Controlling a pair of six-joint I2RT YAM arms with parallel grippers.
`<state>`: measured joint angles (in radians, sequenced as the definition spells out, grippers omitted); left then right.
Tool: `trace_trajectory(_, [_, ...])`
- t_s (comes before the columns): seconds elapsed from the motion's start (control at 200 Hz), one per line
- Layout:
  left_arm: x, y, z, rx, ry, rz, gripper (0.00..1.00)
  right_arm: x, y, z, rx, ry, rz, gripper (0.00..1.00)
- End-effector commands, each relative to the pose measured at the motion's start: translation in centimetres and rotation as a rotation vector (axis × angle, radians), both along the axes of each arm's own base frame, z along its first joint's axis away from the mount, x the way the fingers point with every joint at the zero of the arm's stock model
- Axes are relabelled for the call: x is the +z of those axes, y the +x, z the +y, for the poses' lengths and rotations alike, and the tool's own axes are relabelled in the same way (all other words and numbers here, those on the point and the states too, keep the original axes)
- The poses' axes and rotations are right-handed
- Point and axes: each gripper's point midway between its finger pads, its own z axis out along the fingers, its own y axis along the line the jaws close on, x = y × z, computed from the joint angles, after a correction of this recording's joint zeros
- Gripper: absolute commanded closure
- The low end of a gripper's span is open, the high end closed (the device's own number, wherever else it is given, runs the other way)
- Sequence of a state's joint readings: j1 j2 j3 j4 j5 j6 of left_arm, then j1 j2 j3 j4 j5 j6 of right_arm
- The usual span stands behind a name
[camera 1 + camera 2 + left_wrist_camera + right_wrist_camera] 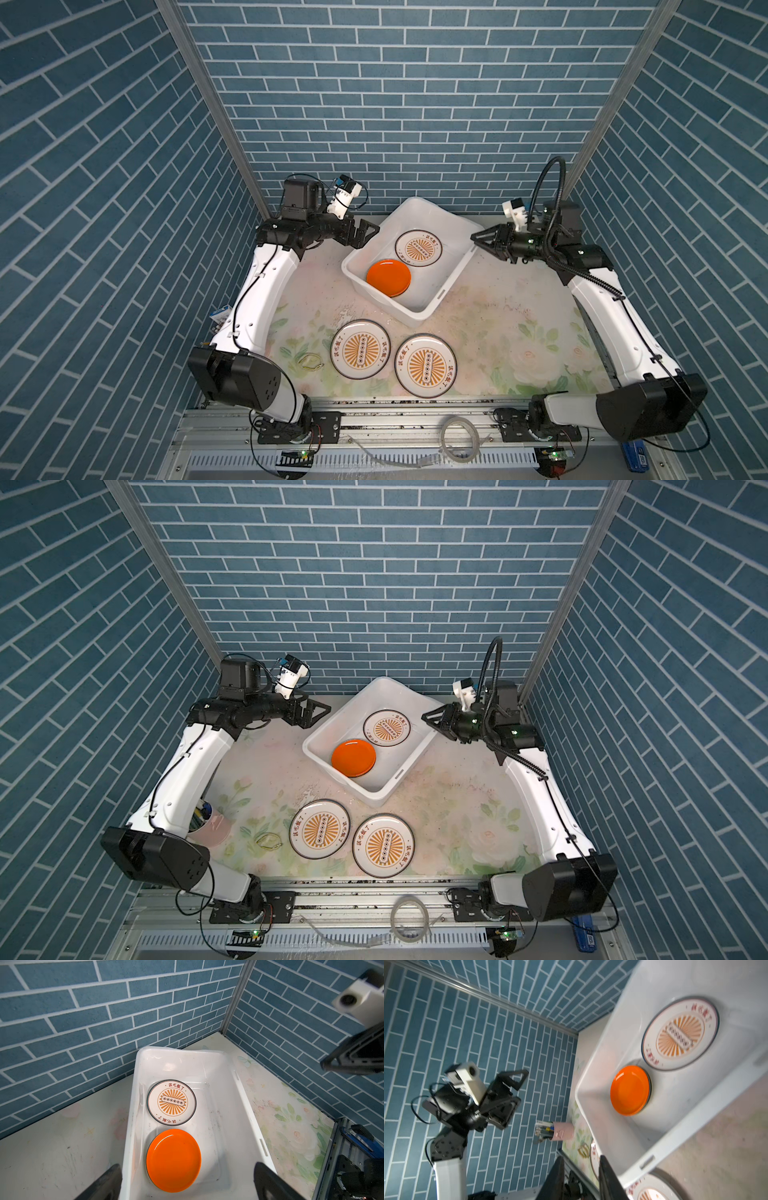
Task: Place the plates into the plastic bin on the countertop
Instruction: 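Raise the right gripper out of the bin and swing it toward the table plates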
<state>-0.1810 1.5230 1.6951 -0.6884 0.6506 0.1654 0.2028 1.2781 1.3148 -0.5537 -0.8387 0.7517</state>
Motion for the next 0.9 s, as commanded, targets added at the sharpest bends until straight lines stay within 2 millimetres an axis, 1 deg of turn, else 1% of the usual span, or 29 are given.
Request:
trace_trajectory(0.0, [0.7, -0.3, -0.8, -0.055, -0.027, 0.01, 0.0, -4.3, -5.3, -0.4, 0.065, -0.008, 0.158, 0.7])
trace_trajectory(0.09, [1.0, -0.3, -1.3, -0.065, -0.046, 0.018, 0.0, -6.6, -8.0, -1.0, 0.052, -0.019, 0.21, 0.7])
trace_trajectory(0.165, [1.1, -0.5, -1.9, -0.08, -0.05, 0.013, 0.0, -8.7, -9.9, -1.5, 0.035, -0.026, 0.246, 0.69])
trace_trajectory(0.285, [0.8, -1.0, -3.0, -0.106, -0.039, 0.017, 0.0, -11.7, -11.8, -1.8, 0.027, -0.013, 0.306, 0.68])
trace_trajectory(0.48, [0.4, -1.8, -4.3, -0.145, -0.026, 0.022, 0.0, -16.0, -13.6, -2.6, 0.011, -0.099, 0.384, 0.66])
trace_trajectory(0.58, [0.2, -1.9, -4.7, -0.154, -0.029, 0.028, 0.01, -18.8, -14.6, -3.0, -0.005, -0.147, 0.439, 0.65])
trace_trajectory(0.64, [0.1, -2.1, -4.9, -0.16, -0.033, 0.034, 0.0, -20.2, -15.0, -3.1, -0.016, -0.17, 0.45, 0.64])
trace_trajectory(0.73, [0.1, -2.3, -5.2, -0.167, -0.036, 0.039, 0.0, -21.9, -15.3, -3.3, -0.041, -0.179, 0.456, 0.64])
trace_trajectory(0.795, [0.0, -2.5, -5.3, -0.171, -0.036, 0.039, 0.0, -22.5, -15.3, -3.0, -0.052, -0.169, 0.453, 0.63])
trace_trajectory(0.895, [-0.1, -2.9, -5.5, -0.177, -0.034, 0.042, 0.0, -23.7, -15.4, -2.9, -0.055, -0.204, 0.45, 0.63])
